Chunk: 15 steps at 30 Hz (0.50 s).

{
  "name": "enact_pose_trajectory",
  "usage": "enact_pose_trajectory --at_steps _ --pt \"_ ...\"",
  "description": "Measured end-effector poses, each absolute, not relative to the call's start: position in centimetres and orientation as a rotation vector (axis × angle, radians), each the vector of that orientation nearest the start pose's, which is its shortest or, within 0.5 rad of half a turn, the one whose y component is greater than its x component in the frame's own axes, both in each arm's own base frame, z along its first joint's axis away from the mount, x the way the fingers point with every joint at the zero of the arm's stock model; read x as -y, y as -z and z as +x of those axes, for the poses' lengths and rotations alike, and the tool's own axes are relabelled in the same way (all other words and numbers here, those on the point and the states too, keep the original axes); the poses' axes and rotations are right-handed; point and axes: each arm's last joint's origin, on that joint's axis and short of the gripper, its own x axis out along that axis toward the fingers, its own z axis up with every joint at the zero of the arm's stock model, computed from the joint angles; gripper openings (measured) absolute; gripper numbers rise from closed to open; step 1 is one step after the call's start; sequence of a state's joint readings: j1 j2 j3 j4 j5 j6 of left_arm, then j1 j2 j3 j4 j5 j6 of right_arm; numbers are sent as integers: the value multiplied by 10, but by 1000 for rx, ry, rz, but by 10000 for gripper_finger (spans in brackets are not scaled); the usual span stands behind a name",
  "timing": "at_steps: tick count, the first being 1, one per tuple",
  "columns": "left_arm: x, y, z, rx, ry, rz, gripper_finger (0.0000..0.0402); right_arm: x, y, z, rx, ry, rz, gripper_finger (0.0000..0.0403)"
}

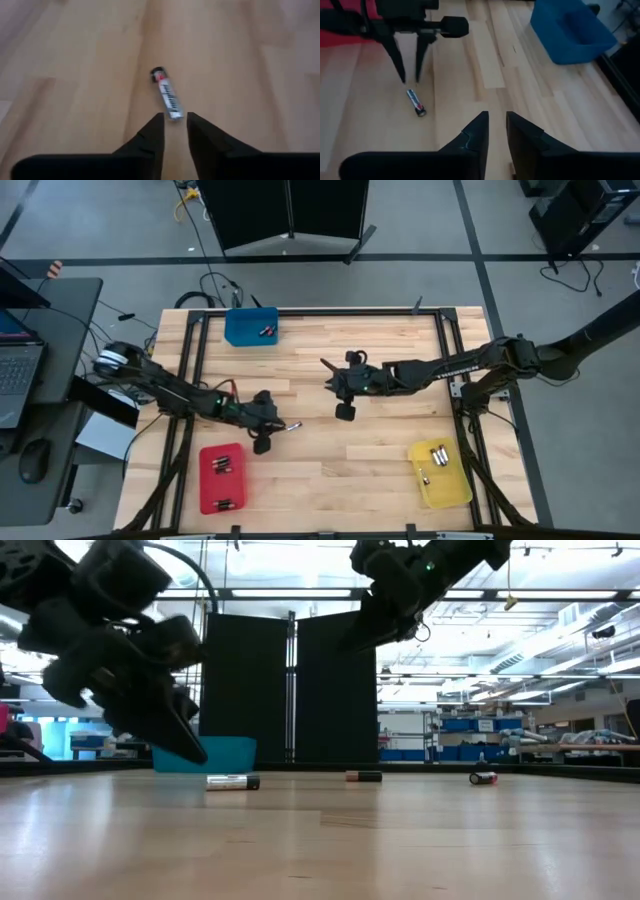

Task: Sort batteries
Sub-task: Put the silver battery into the yellow bin

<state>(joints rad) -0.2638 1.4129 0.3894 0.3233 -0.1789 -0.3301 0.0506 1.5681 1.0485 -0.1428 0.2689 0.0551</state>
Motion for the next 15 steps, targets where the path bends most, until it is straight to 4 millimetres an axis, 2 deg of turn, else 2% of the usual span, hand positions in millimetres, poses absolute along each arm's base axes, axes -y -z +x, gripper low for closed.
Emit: enact_pose_trajectory --at_steps 8,15 --pt "59 -113 238 -724 -39 -199 149 -18 -238 336 -656 224 -10 90" --pt "61 -103 243 -709 -57 -224 159 -21 -238 336 -654 217 -11 88"
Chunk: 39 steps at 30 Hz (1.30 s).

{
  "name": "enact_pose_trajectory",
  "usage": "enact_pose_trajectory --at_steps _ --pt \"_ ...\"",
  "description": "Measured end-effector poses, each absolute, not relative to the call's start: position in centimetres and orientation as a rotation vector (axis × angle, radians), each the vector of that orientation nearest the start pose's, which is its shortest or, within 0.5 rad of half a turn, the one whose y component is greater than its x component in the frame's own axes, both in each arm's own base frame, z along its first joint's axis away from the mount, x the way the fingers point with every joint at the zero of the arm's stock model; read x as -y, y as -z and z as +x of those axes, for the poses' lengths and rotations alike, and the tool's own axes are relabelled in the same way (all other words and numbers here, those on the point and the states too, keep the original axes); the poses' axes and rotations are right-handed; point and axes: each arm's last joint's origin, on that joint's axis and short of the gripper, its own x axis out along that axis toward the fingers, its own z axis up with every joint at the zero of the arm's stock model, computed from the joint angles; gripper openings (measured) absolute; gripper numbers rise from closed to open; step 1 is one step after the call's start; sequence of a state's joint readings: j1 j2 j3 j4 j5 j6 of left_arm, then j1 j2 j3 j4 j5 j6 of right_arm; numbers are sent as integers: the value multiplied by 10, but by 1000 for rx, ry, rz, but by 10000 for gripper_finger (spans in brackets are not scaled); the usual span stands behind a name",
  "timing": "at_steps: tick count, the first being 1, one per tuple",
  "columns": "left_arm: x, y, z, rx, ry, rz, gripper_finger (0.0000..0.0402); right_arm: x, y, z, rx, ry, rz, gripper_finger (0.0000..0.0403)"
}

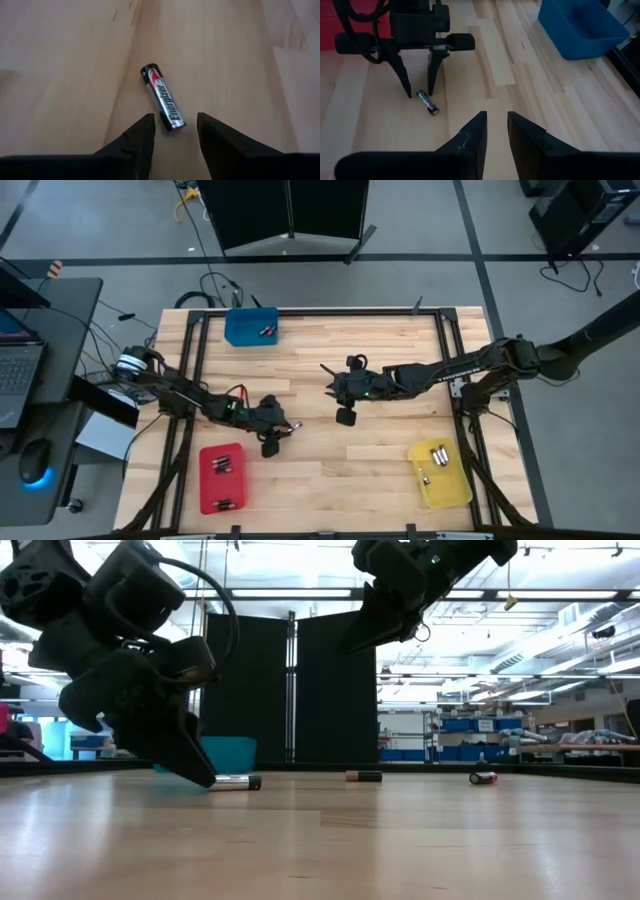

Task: Sort batteries
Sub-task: Put the silver battery into the yellow bin

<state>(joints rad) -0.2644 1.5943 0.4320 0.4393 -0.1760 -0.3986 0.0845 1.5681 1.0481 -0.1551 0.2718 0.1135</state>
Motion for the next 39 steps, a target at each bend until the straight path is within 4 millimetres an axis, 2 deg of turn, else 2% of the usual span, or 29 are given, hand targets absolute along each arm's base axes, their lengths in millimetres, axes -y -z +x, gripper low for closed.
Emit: enact_pose_trajectory --at_steps 5,8,16,23,26,29,33,36,39 --pt "60 -97 247 -683 -85 -221 155 -21 -238 336 -654 218 -12 87" --pt "60 -94 248 -680 -98 -226 139 -20 -238 336 -657 218 -13 87" --pt "60 -88 250 -676 -132 -215 45 -20 -237 335 -661 217 -17 87" --pt "58 -93 253 -598 -142 -93 45 -25 -227 325 -809 209 -43 78" --pt "57 -97 255 -534 -129 -76 45 -31 -217 321 -816 195 -16 70" --pt "53 -101 252 -432 -101 -113 45 -36 -201 317 -775 133 50 60" --pt "46 -107 243 -291 -27 -150 45 -43 -181 311 -624 29 131 52" --pt "42 -113 240 -217 33 -151 45 -47 -181 310 -470 -12 158 56" --pt "41 -120 246 -164 83 -144 45 -47 -184 311 -407 -18 180 72"
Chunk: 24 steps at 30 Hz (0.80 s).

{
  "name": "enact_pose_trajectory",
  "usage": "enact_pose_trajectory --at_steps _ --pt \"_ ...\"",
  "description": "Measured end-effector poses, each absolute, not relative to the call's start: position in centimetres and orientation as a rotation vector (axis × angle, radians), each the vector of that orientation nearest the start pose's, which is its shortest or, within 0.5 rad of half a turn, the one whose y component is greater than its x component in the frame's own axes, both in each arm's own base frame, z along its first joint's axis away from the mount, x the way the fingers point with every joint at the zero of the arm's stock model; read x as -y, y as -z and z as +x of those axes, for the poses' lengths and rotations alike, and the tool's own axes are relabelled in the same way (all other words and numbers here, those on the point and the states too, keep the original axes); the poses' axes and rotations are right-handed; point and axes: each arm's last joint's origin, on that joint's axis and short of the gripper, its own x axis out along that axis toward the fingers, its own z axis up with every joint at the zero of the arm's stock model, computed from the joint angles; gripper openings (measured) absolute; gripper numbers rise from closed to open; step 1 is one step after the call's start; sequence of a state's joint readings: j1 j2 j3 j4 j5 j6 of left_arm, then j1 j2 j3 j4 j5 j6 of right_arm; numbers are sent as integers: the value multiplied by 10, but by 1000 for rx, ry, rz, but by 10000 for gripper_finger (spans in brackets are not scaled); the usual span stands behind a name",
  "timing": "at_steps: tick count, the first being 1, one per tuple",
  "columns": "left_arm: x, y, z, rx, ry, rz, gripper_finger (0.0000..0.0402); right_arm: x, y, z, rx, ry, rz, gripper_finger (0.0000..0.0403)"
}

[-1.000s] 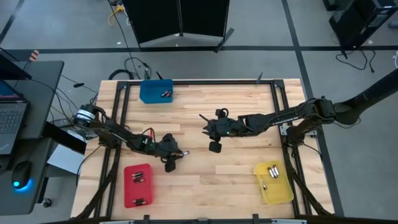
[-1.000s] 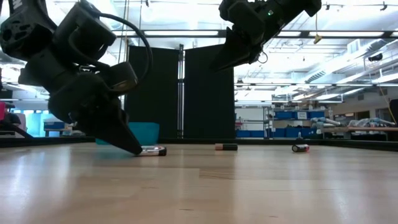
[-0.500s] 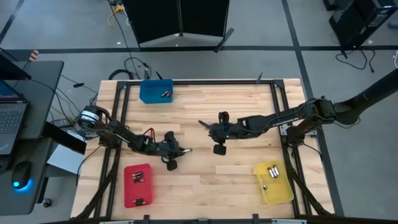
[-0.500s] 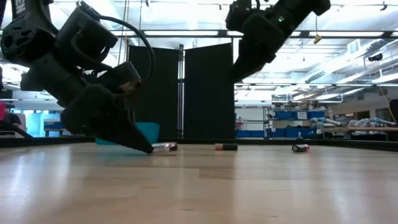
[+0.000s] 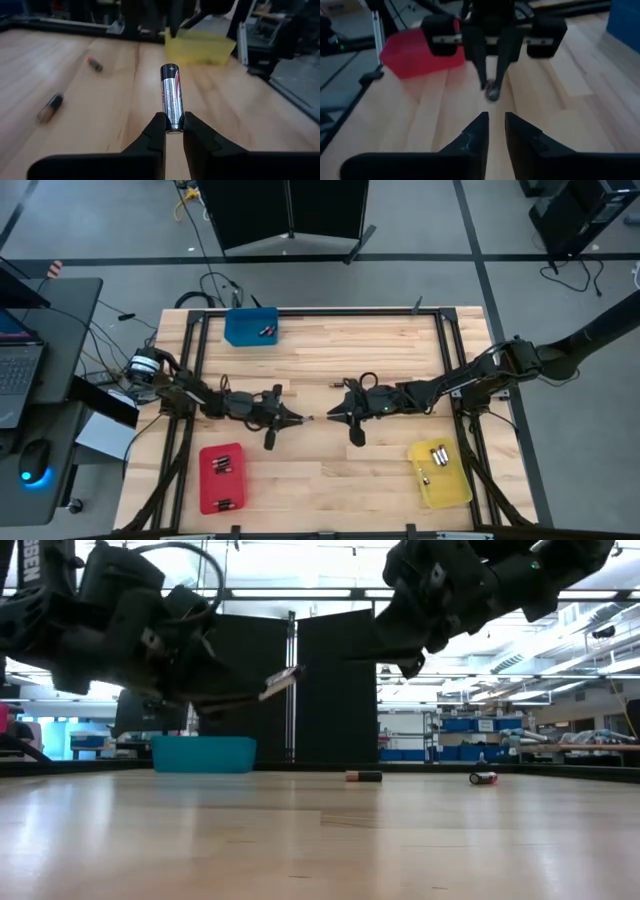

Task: Sort batteries
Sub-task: Put the silver battery into the yellow bin

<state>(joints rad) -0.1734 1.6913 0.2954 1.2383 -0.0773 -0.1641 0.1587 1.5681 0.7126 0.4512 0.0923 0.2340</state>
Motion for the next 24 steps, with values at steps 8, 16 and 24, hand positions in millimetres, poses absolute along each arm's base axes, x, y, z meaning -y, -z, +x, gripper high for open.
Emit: enact_pose_trajectory --at_steps 8,16,24 --pt "34 -134 264 -100 158 -126 45 -48 -195 317 -374 -28 240 144" --pt "31 -141 280 -128 168 -127 45 -48 -194 317 -391 -19 266 179" --pt "22 -150 291 -102 167 -136 45 -48 -192 316 -413 -12 262 172"
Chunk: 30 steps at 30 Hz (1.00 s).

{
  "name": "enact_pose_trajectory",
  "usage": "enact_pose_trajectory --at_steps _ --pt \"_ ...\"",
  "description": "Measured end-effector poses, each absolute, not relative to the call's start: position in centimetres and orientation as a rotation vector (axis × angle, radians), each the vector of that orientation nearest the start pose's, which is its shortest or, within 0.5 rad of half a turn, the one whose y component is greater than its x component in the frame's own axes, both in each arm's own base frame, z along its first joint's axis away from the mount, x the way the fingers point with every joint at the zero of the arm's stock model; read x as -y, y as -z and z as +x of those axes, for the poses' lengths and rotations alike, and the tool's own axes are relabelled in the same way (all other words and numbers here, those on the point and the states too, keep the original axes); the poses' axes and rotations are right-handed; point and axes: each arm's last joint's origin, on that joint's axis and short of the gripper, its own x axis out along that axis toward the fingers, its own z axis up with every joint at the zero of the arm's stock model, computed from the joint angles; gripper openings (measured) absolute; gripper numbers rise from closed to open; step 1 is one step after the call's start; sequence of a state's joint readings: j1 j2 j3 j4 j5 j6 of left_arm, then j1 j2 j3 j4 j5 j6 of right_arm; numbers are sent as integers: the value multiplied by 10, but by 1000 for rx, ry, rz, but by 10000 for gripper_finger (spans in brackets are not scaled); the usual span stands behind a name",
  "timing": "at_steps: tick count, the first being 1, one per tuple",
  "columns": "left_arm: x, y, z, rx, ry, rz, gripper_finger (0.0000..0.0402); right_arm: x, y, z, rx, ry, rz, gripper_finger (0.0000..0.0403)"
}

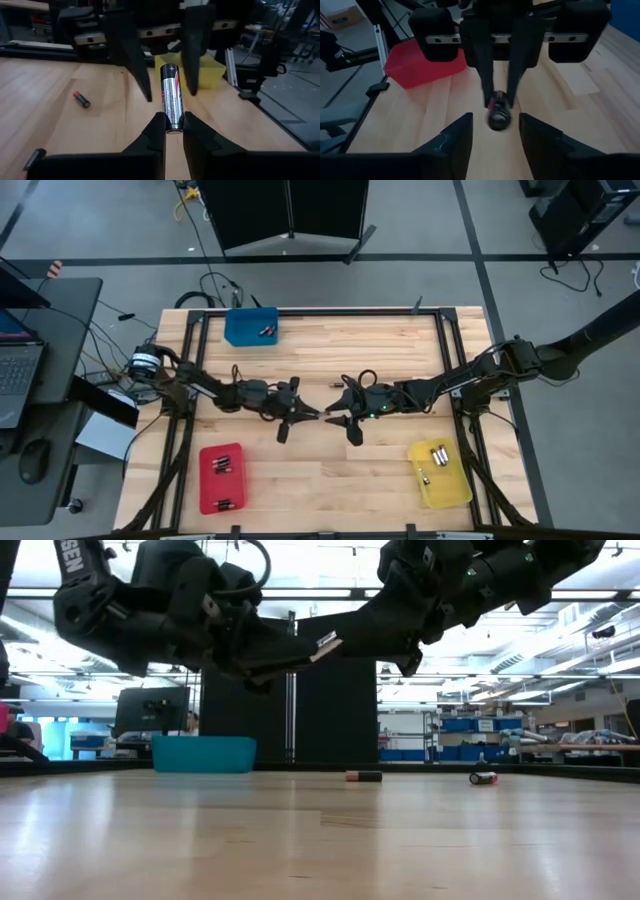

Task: Sort batteries
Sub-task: Put the silver battery into the yellow bin

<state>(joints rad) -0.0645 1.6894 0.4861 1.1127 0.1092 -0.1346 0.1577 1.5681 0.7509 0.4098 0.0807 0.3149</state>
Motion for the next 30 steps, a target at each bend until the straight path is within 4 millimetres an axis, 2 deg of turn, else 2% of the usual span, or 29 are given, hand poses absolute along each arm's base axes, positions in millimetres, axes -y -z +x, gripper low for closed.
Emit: enact_pose_trajectory --at_steps 11,18,24,30 --pt "21 -152 300 -138 172 -136 45 -47 -191 316 -414 -7 261 130" --pt "20 -151 300 -147 161 -139 45 -47 -191 316 -416 22 250 68" --pt "17 -151 300 -150 118 -131 47 -46 -190 315 -425 26 242 64" --pt "16 -151 300 -145 94 -58 143 -52 -195 308 -465 31 291 64"
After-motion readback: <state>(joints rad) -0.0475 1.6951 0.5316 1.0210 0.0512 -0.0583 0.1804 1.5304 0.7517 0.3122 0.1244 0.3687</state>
